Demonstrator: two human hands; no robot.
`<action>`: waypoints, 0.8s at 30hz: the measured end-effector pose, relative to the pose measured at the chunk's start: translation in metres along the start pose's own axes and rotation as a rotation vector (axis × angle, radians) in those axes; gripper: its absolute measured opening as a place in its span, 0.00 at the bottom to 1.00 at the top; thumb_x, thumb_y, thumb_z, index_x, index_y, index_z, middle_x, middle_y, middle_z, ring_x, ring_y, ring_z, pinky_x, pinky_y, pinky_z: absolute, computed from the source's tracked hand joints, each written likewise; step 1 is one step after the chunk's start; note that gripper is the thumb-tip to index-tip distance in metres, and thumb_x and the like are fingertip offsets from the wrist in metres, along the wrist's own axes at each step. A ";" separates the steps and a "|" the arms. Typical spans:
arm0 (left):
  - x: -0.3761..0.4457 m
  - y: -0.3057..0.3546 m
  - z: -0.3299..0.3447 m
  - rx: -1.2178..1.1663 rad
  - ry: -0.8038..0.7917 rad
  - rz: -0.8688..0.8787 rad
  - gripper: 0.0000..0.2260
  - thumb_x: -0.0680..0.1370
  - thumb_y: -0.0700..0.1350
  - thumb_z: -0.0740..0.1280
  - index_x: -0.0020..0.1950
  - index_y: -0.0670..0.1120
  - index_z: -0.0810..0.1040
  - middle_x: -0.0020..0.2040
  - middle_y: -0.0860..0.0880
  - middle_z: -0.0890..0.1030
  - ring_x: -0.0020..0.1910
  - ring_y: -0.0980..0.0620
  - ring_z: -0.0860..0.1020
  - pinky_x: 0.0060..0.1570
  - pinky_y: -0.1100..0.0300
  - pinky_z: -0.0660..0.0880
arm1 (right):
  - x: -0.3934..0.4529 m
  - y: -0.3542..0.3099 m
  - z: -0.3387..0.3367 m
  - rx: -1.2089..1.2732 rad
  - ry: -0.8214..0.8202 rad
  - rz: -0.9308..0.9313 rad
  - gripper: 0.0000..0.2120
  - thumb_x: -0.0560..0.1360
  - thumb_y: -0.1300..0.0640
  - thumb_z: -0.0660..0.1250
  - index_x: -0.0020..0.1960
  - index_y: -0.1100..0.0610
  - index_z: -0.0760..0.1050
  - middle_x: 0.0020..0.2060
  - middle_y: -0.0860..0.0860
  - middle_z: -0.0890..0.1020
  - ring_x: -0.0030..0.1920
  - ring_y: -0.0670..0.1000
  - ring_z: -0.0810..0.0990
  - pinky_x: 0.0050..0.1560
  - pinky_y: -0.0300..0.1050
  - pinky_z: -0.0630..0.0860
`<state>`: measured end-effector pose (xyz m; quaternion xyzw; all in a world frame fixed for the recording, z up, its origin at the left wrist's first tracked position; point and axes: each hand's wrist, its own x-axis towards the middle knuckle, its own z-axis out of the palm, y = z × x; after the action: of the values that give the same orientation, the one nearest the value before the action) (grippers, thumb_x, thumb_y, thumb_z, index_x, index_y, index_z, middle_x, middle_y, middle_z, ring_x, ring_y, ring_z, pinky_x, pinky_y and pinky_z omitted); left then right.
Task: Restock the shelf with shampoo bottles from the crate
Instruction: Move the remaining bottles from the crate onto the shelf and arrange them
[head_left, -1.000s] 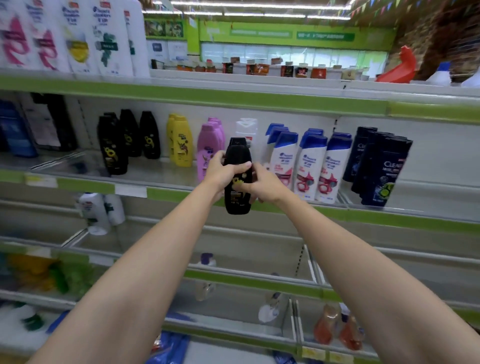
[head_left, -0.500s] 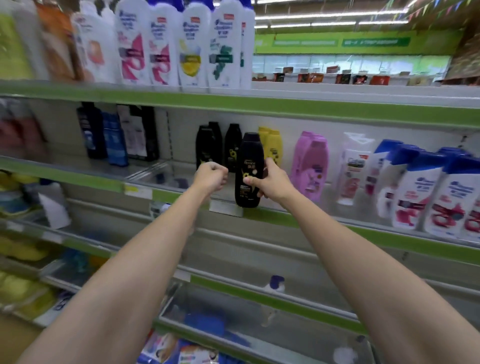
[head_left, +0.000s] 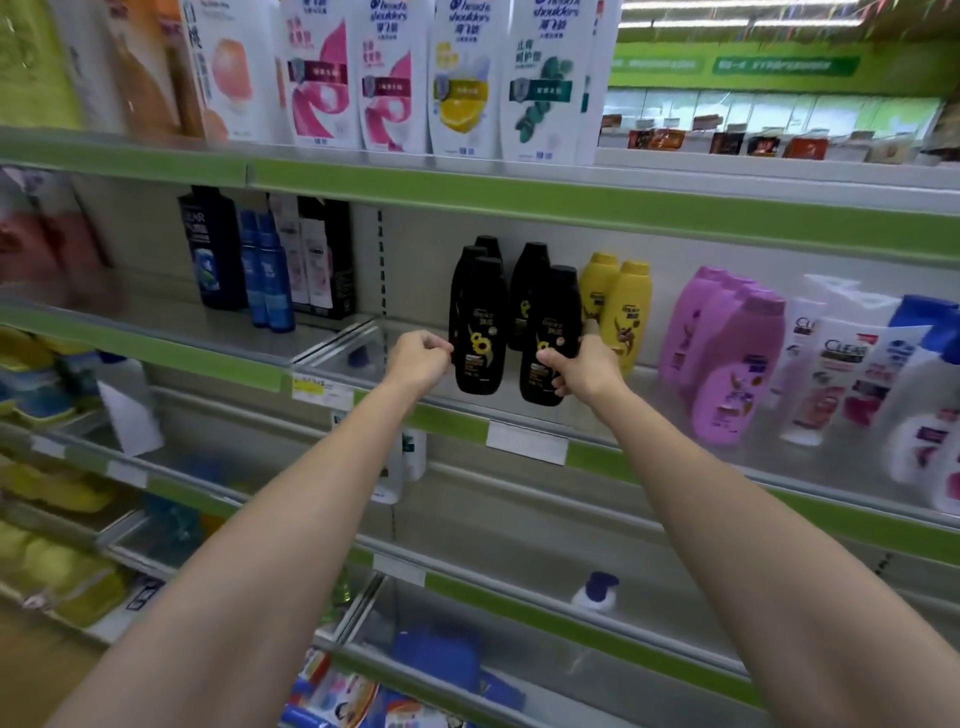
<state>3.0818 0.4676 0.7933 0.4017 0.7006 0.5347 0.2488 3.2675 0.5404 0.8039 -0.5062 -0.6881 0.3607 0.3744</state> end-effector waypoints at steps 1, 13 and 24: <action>0.002 -0.001 0.000 -0.005 0.000 -0.007 0.11 0.77 0.37 0.60 0.38 0.50 0.74 0.48 0.42 0.80 0.56 0.42 0.79 0.61 0.46 0.75 | 0.004 0.000 0.001 0.012 -0.016 0.012 0.21 0.76 0.56 0.68 0.63 0.65 0.68 0.48 0.59 0.78 0.26 0.46 0.77 0.20 0.33 0.72; 0.034 0.000 0.002 -0.034 0.037 -0.014 0.10 0.76 0.38 0.60 0.38 0.51 0.74 0.52 0.39 0.81 0.47 0.45 0.78 0.60 0.47 0.76 | 0.038 0.005 0.018 0.064 -0.089 -0.045 0.15 0.78 0.68 0.60 0.60 0.56 0.63 0.46 0.55 0.75 0.29 0.49 0.75 0.29 0.40 0.77; 0.065 -0.002 -0.001 0.027 -0.088 0.015 0.05 0.75 0.39 0.62 0.47 0.47 0.76 0.53 0.39 0.81 0.50 0.43 0.79 0.55 0.52 0.76 | 0.035 0.008 0.020 0.004 -0.009 0.006 0.26 0.74 0.62 0.66 0.70 0.60 0.61 0.60 0.59 0.75 0.46 0.54 0.75 0.38 0.43 0.71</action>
<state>3.0440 0.5208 0.7970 0.4331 0.6931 0.5090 0.2701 3.2460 0.5740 0.7928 -0.5057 -0.6876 0.3654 0.3713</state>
